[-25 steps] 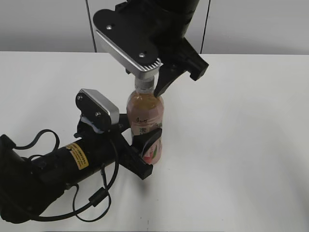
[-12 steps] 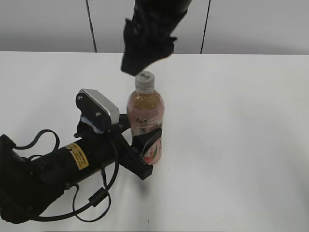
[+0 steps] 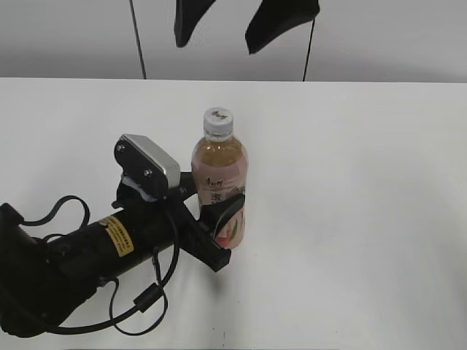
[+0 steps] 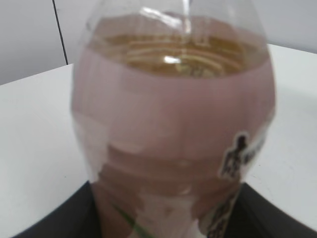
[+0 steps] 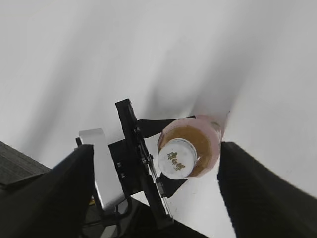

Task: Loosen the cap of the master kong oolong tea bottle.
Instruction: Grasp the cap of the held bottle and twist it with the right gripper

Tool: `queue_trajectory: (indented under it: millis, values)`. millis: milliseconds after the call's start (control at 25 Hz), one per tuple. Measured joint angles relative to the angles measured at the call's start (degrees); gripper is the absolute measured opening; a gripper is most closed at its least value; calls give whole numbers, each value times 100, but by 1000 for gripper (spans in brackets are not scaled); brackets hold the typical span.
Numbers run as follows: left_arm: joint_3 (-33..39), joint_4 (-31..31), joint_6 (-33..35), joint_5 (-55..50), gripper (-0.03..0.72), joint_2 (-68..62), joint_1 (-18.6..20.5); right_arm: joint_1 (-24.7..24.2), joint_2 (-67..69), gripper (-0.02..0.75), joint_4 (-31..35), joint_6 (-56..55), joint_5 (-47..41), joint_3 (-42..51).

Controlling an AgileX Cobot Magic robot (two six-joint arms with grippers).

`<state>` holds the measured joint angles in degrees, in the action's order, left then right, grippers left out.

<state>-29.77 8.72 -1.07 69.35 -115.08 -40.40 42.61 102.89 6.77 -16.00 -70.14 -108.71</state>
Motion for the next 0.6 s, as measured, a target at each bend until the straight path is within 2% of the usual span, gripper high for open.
queue_trajectory:
  millis: [160, 400, 600]
  values:
    - [0, 0, 0, 0, 369, 0, 0, 5, 256, 581, 78, -578, 0, 48]
    - [0, 5, 0, 0, 369, 0, 0, 5, 552, 567, 185, -681, 0, 124]
    - [0, 5, 0, 0, 369, 0, 0, 5, 555, 565, 159, -687, 7, 576]
